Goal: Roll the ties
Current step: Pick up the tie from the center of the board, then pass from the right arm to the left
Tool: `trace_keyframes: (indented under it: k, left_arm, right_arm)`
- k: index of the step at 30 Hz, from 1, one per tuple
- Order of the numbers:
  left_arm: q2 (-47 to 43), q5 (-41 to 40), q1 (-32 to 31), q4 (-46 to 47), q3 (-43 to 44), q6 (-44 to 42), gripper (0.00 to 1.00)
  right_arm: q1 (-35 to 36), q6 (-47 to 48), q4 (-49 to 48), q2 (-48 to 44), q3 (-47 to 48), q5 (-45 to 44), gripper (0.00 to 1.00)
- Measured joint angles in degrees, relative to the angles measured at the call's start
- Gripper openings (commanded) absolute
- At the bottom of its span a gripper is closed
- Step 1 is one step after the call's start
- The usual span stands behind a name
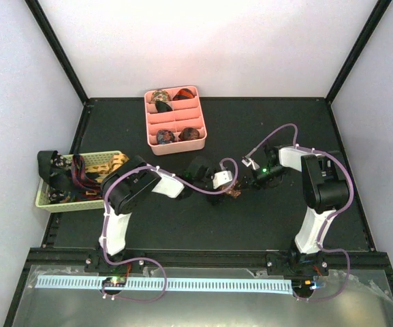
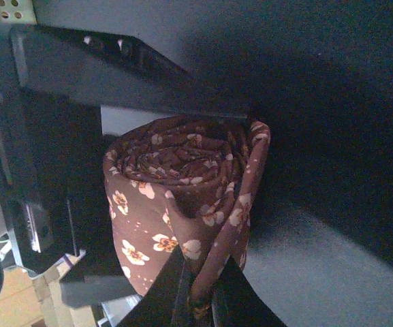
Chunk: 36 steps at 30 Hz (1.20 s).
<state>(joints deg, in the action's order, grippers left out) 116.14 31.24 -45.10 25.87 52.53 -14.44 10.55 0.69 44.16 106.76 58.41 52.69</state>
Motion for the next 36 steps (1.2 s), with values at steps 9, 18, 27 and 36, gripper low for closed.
trace_keyframes:
  k: [9,18,27,36]
  left_arm:
    - [0.57,0.04,0.02,-0.68,0.9,-1.7,0.95]
    - [-10.19,-1.86,2.56,-8.92,-0.9,3.08,0.99]
    - [-27.54,-2.1,13.55,-29.49,4.68,7.21,0.99]
    - [-26.12,13.79,27.87,-48.33,25.88,14.47,0.99]
  right_arm:
    - [0.0,-0.81,-0.48,0.0,0.0,0.02,0.02]
    - [-0.57,-1.79,-2.12,-2.29,-0.04,0.83,0.02]
    - [-1.92,-7.26,-7.48,-7.74,3.78,6.6,0.02]
    - [-1.9,-26.45,-28.44,-13.9,5.11,11.72,0.02]
